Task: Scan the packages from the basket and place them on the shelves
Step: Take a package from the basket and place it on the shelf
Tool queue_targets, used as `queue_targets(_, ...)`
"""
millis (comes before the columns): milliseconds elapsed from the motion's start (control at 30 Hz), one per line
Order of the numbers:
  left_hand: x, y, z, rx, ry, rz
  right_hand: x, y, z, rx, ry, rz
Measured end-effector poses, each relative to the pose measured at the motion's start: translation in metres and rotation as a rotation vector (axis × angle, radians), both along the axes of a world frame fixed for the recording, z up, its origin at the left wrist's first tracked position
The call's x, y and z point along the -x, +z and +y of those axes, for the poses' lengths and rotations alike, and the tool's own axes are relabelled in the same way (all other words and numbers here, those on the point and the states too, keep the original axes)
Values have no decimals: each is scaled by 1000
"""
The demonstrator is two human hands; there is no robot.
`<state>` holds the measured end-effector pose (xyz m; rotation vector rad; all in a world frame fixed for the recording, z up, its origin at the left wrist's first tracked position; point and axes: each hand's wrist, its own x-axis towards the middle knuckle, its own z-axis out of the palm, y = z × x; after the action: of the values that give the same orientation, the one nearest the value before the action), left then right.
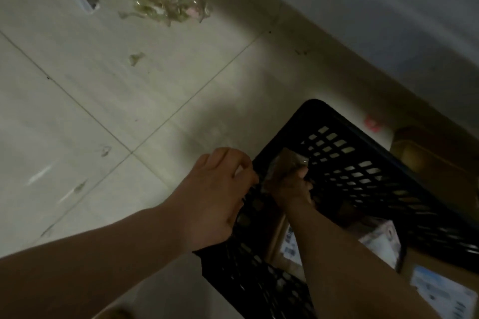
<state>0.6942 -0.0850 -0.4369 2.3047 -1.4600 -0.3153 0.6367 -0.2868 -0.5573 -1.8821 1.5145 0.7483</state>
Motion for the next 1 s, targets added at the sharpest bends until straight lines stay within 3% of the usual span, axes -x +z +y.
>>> queue_targets(200, 8, 16, 6, -44, 1, 14, 12, 27, -10, 7, -135, -183)
queue_targets(300, 23, 42, 11, -49, 88, 87, 37, 90, -9, -92, -267, -391)
queue_targets(400, 38, 93, 13, -163, 145, 203, 67, 178, -1, -260, -582, -607)
queue_targets(533, 45, 183, 5, -462, 329, 586, 108, 293, 9, -466, -735, -632)
queue_targets(633, 49, 257, -4, -431, 572, 1026, 131, 361, 14, -562, -791, -636)
queue_targets(733, 57, 333, -14, -273, 711, 1284, 137, 436, 19, -651, -735, -671)
queue_targets(900, 62, 453, -6, -56, 853, 1506, 135, 557, 16, -752, -524, -746)
queue_targets(1000, 71, 510, 1, 11, 807, 1520, 137, 623, 16, -776, -311, -788)
